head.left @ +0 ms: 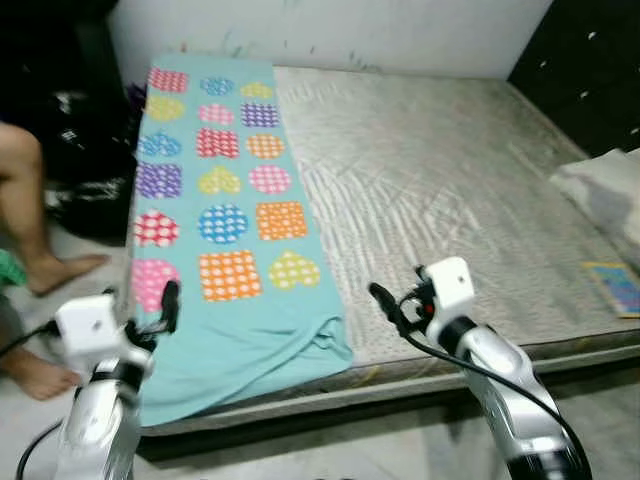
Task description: Clean up the room
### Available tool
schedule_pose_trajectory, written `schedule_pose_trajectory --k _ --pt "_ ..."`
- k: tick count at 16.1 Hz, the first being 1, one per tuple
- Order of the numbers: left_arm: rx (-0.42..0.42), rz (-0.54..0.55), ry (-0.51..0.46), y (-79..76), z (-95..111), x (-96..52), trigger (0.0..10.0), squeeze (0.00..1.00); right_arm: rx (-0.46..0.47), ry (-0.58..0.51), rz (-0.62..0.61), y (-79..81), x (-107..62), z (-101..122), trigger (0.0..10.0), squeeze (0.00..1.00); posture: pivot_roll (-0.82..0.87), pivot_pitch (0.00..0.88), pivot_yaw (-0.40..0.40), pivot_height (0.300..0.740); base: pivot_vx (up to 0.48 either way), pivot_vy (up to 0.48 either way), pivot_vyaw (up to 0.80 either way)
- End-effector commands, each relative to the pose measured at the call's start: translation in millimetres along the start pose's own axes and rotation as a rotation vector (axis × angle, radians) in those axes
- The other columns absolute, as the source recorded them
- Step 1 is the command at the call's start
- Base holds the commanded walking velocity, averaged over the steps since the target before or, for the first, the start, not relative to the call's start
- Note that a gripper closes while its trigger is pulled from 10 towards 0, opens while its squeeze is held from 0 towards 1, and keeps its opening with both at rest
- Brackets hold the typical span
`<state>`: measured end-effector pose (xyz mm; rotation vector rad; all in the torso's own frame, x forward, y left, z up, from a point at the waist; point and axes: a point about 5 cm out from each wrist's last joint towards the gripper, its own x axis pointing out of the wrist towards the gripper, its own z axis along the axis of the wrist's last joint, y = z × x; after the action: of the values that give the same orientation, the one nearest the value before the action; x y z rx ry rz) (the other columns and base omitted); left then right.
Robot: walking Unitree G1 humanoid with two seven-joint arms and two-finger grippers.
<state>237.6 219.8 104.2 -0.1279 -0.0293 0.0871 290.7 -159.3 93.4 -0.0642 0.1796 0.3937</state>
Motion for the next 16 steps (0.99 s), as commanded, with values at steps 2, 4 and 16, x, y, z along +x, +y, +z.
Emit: schedule_pose_trajectory --k 2,4,16 --pt "0.009 -0.045 0.033 -4.1 -3.8 5.5 10.0 0.0 0.01 -0.021 -0.072 -8.4 -8.3 -0.5 10.0 0.0 -0.04 0.073 -0.054 0.74 0.0 0.0 0.0" --pt "0.017 -0.097 0.047 -8.9 -3.5 14.0 10.0 0.0 0.03 -0.032 -0.135 -11.9 -16.1 -5.0 10.0 0.0 -0.05 0.079 -0.006 0.74 0.0 0.0 0.0" --pt "0.027 -0.099 0.065 -4.4 -4.6 6.4 10.0 0.0 0.02 -0.046 -0.152 -9.5 -11.6 -3.8 10.0 0.0 -0.02 0.105 -0.022 0.74 0.0 0.0 0.26"
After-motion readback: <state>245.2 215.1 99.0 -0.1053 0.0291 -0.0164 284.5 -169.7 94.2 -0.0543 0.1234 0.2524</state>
